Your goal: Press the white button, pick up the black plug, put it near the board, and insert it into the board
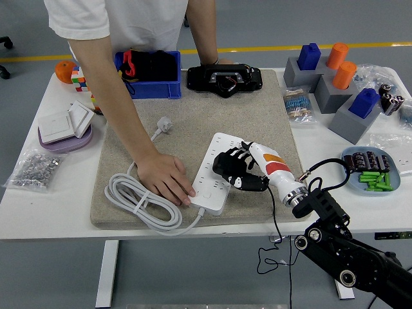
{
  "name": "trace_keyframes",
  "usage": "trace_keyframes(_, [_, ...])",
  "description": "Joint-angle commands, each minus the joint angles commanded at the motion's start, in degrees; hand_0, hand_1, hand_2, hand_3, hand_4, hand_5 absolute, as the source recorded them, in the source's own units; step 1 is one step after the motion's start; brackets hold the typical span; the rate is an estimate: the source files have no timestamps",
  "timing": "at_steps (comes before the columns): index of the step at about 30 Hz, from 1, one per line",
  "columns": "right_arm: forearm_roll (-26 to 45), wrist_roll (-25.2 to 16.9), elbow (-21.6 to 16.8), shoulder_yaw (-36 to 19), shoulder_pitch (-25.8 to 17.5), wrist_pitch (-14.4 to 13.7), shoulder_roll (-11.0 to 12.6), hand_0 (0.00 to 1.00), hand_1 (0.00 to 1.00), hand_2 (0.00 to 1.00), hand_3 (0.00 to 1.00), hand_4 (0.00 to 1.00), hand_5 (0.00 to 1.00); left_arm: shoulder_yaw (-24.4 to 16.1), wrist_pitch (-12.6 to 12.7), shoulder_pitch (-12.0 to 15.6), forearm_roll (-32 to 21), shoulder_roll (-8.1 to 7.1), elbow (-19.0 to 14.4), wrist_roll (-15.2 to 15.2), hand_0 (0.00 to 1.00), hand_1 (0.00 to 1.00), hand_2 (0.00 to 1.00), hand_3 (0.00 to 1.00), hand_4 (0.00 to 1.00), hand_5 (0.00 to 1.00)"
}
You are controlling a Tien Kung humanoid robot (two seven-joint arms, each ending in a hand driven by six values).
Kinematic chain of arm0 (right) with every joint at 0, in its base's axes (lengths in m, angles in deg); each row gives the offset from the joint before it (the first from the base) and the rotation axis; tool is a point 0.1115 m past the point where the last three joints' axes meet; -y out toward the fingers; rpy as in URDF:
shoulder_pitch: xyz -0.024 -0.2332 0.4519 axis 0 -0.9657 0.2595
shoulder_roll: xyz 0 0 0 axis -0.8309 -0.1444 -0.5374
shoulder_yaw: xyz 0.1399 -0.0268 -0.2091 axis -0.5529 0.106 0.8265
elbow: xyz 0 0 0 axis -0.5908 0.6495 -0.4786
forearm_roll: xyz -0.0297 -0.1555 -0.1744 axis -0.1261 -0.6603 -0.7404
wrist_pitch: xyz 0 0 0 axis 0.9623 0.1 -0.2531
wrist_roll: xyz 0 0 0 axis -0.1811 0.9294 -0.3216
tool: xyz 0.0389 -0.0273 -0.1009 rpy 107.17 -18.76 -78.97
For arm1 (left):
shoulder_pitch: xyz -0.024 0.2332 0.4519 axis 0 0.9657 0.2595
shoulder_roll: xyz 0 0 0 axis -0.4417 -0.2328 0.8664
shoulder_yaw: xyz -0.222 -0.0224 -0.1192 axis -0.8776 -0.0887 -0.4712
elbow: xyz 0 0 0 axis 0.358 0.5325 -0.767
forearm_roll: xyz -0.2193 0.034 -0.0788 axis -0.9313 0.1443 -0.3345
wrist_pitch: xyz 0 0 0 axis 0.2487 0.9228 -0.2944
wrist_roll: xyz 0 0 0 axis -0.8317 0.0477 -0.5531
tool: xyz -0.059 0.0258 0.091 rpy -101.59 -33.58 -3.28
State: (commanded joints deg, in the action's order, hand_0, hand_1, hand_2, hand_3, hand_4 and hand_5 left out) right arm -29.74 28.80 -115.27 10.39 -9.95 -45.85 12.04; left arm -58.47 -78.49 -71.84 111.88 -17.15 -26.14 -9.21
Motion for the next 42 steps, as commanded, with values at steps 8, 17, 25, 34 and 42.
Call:
trace_keyframes(8, [0.1, -0.2, 0.7, 0.2, -0.1, -0.1, -0.1, 0.352, 0.225, 0.265, 0.447, 0.712, 0.002, 0.3, -0.1, 0.0, -0.1, -0.03, 0.0, 0.0, 0.708, 0.666, 0.584, 0.682, 0.665, 0.273])
trace_keyframes(17, [0.1, -0.6, 1.7, -0.2, -0.1, -0.4, -0.3, 0.352, 0.225, 0.265, 0.446, 0.713, 0.002, 0.2, -0.1, 0.0, 0.1, -0.14, 0.0, 0.0, 0.708, 0.666, 0.584, 0.682, 0.664, 0.273])
trace_keyframes(25, [0.0, -0.9, 2.6, -0.5, -0.1, -0.6, -0.4, 0.350, 0.226, 0.265, 0.446, 0.714, 0.002, 0.3, -0.1, 0.2, 0.1, -0.04, 0.0, 0.0, 0.708, 0.666, 0.584, 0.681, 0.665, 0.273])
trace_keyframes(34, [-0.2, -0.9, 2.7, -0.7, 0.0, -0.6, -0.3, 0.349, 0.228, 0.265, 0.446, 0.713, 0.002, 0.3, 0.0, 0.1, -0.1, 0.05, 0.0, 0.1, 0.708, 0.666, 0.584, 0.683, 0.665, 0.273])
trace_keyframes(42, [-0.1, -0.9, 2.8, -0.8, -0.1, -0.4, -0.1, 0.347, 0.227, 0.266, 0.444, 0.717, 0.002, 0.2, 0.0, 0.0, 0.0, 0.09, 0.0, 0.1, 0.708, 0.666, 0.584, 0.682, 0.665, 0.272])
